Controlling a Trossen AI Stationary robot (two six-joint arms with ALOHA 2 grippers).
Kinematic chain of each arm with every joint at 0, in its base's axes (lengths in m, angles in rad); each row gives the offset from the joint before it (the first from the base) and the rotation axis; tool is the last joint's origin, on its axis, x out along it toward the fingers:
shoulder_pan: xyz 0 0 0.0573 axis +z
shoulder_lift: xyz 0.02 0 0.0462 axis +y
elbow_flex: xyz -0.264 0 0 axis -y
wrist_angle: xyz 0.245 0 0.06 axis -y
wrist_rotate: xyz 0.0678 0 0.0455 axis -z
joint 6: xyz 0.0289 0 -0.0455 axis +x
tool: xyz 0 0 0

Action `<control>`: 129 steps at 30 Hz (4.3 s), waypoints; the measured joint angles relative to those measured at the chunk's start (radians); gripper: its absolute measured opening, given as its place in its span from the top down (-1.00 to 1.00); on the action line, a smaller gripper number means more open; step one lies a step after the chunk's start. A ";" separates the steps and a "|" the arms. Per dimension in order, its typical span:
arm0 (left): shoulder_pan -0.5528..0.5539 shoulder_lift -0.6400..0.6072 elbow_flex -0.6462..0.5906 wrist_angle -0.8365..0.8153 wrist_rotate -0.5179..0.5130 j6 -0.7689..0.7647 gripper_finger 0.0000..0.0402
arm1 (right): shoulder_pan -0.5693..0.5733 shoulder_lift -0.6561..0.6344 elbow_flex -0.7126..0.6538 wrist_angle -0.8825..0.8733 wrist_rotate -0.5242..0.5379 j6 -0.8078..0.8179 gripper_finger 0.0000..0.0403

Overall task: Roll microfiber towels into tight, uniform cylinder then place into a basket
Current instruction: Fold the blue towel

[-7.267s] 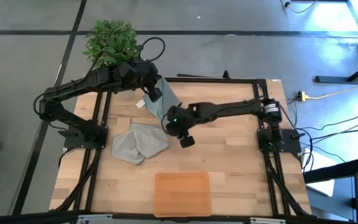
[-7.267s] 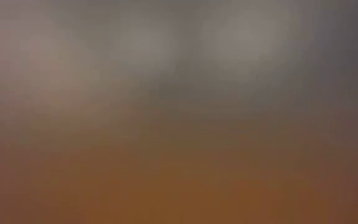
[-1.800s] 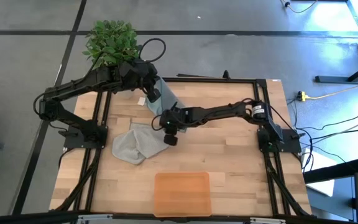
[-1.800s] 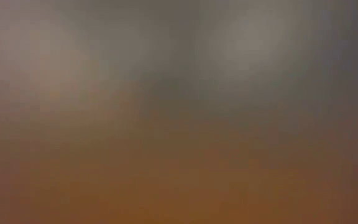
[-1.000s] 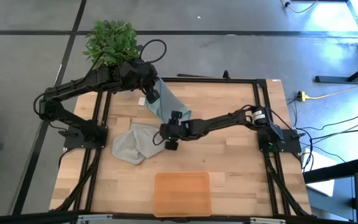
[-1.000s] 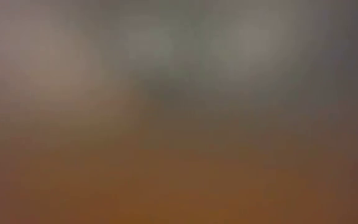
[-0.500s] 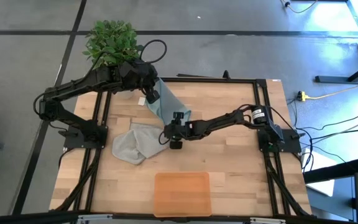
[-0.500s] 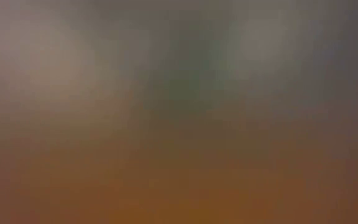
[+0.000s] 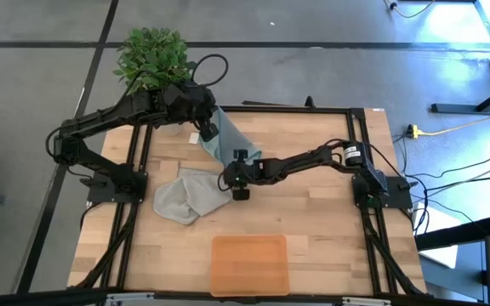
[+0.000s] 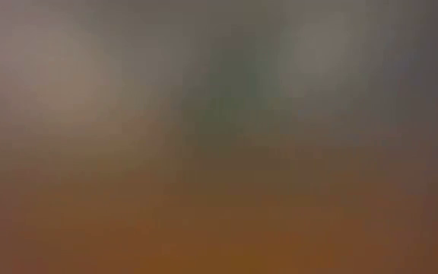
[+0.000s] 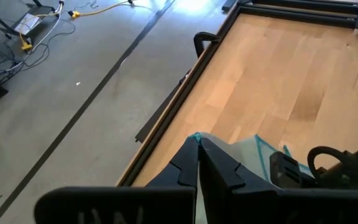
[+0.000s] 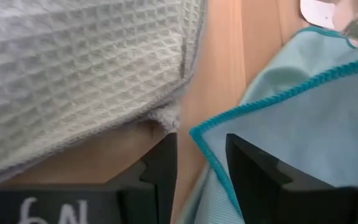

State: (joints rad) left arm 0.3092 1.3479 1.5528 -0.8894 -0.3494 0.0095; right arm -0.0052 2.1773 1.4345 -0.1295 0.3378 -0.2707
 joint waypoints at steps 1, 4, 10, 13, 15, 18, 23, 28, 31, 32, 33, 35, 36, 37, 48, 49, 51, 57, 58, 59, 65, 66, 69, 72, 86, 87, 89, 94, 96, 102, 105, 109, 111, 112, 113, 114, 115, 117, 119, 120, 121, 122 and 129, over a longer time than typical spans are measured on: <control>0.000 0.000 0.000 0.000 0.000 0.000 1.00 | -0.001 0.000 0.000 0.000 0.000 0.000 0.32; 0.000 0.000 0.000 0.000 0.000 -0.001 1.00 | -0.006 0.008 0.001 0.017 0.000 0.000 0.32; 0.000 0.000 0.000 -0.001 0.000 -0.002 1.00 | -0.007 0.037 0.001 0.048 -0.015 -0.002 0.32; 0.000 0.000 0.000 -0.004 0.000 -0.003 1.00 | -0.006 0.045 0.001 0.063 0.028 0.005 0.32; 0.000 0.000 0.000 -0.005 0.000 -0.003 1.00 | -0.006 0.047 0.001 0.068 0.051 0.005 0.32; 0.000 0.000 0.000 -0.009 0.000 -0.003 1.00 | -0.007 0.050 0.001 0.069 0.069 0.006 0.37; 0.000 0.000 0.000 -0.011 0.000 -0.004 1.00 | -0.008 0.050 0.001 0.069 0.072 0.045 0.60; 0.000 0.000 0.000 -0.011 0.000 -0.005 1.00 | -0.008 0.050 0.001 0.068 0.035 0.056 0.86; 0.000 0.000 0.000 -0.011 0.000 -0.005 1.00 | -0.008 0.050 0.001 0.068 0.013 0.056 0.97; 0.000 0.000 0.000 -0.011 0.000 -0.005 1.00 | -0.008 0.050 0.001 0.069 0.009 0.057 0.97; 0.000 0.000 0.000 -0.011 0.000 -0.005 1.00 | -0.008 0.050 0.001 0.068 0.009 0.059 0.97; 0.000 0.000 0.000 -0.011 0.000 -0.006 1.00 | -0.008 0.050 0.001 0.068 0.008 0.060 0.97; 0.000 0.000 0.000 -0.011 0.000 -0.006 1.00 | -0.008 0.050 0.001 0.068 0.008 0.060 0.98; 0.000 0.000 0.000 -0.011 0.000 -0.006 1.00 | -0.008 0.050 0.001 0.068 0.005 0.060 0.98; 0.000 0.000 0.000 -0.011 0.000 -0.008 1.00 | -0.044 0.050 0.001 0.088 -0.132 0.171 0.81; 0.000 0.000 0.000 -0.011 0.000 -0.009 1.00 | -0.046 0.050 0.001 0.087 -0.131 0.173 0.79; 0.000 0.000 0.000 -0.011 0.000 -0.009 1.00 | -0.048 0.050 0.001 0.088 -0.129 0.171 0.74; 0.000 0.000 0.000 -0.015 0.000 -0.027 1.00 | -0.051 0.054 0.001 0.093 -0.122 0.162 0.56; 0.000 0.000 0.000 -0.018 0.000 -0.026 1.00 | -0.051 0.054 0.001 0.093 -0.120 0.166 0.53; 0.000 0.000 0.000 -0.018 0.000 -0.027 1.00 | -0.051 0.055 0.001 0.094 -0.118 0.171 0.51; 0.000 0.000 0.000 -0.017 0.001 -0.028 1.00 | -0.049 0.066 0.003 0.111 -0.046 0.215 0.48; 0.000 0.000 0.000 -0.018 0.001 -0.028 1.00 | -0.049 0.066 0.003 0.114 -0.039 0.214 0.48; 0.000 0.000 0.000 -0.018 0.003 -0.028 1.00 | -0.050 0.068 0.003 0.123 -0.032 0.213 0.48; 0.000 0.000 0.000 -0.017 0.003 -0.028 1.00 | -0.047 0.068 0.002 0.133 -0.024 0.185 0.48; 0.000 0.000 0.000 -0.017 0.003 -0.028 1.00 | -0.050 0.070 0.051 0.133 -0.007 0.110 0.48; 0.000 0.000 0.000 -0.017 0.004 -0.028 1.00 | -0.050 0.070 0.051 0.132 -0.018 0.112 0.48; 0.000 0.000 0.000 -0.017 0.004 -0.028 1.00 | -0.049 0.070 0.051 0.133 -0.015 0.119 0.48; 0.000 0.000 0.000 -0.017 0.004 -0.028 1.00 | -0.059 0.070 0.047 0.118 -0.017 0.163 0.48; 0.000 0.000 0.000 -0.017 0.004 -0.028 1.00 | -0.065 0.077 0.047 0.121 -0.017 0.163 0.48; 0.000 0.000 0.000 -0.017 0.004 -0.028 1.00 | -0.078 0.095 0.046 0.125 -0.080 0.164 0.47; 0.000 0.000 0.000 -0.017 0.004 -0.028 1.00 | -0.080 0.100 0.047 0.129 -0.077 0.165 0.48; 0.000 0.000 0.000 -0.017 0.004 -0.028 1.00 | -0.084 0.101 0.049 0.114 -0.080 0.165 0.48; 0.000 0.000 0.000 -0.016 0.004 -0.028 1.00 | -0.085 0.101 0.049 0.112 -0.080 0.165 0.52; 0.000 0.000 0.000 -0.017 0.004 -0.028 1.00 | -0.085 0.101 0.049 0.112 -0.082 0.165 0.55; 0.000 0.000 0.000 -0.017 0.004 -0.028 1.00 | -0.085 0.101 0.049 0.110 -0.084 0.165 0.60; 0.000 0.000 0.000 -0.017 0.004 -0.028 1.00 | -0.085 0.102 0.049 0.108 -0.087 0.165 0.66; 0.000 0.000 0.000 -0.017 0.004 -0.028 1.00 | -0.085 0.102 0.049 0.108 -0.094 0.165 0.73; 0.000 0.000 0.000 -0.017 0.004 -0.028 1.00 | -0.085 0.102 0.049 0.107 -0.112 0.165 0.89; 0.000 0.000 0.000 -0.017 0.004 -0.030 1.00 | -0.086 0.102 0.053 0.103 -0.117 0.163 0.95; 0.000 0.000 0.000 -0.017 0.004 -0.031 1.00 | -0.086 0.102 0.053 0.102 -0.117 0.164 0.95; 0.000 0.000 0.000 -0.017 0.004 -0.031 1.00 | -0.086 0.102 0.053 0.102 -0.118 0.165 0.94; 0.000 0.000 0.000 -0.017 0.004 -0.032 1.00 | -0.086 0.102 0.053 0.102 -0.118 0.165 0.94; 0.000 0.000 0.000 -0.017 0.004 -0.034 1.00 | -0.087 0.093 0.082 0.055 -0.126 0.140 0.98</control>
State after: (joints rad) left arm 0.3092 1.3479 1.5528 -0.9062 -0.3457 -0.0250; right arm -0.0917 2.2707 1.5166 -0.0745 0.2119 -0.1309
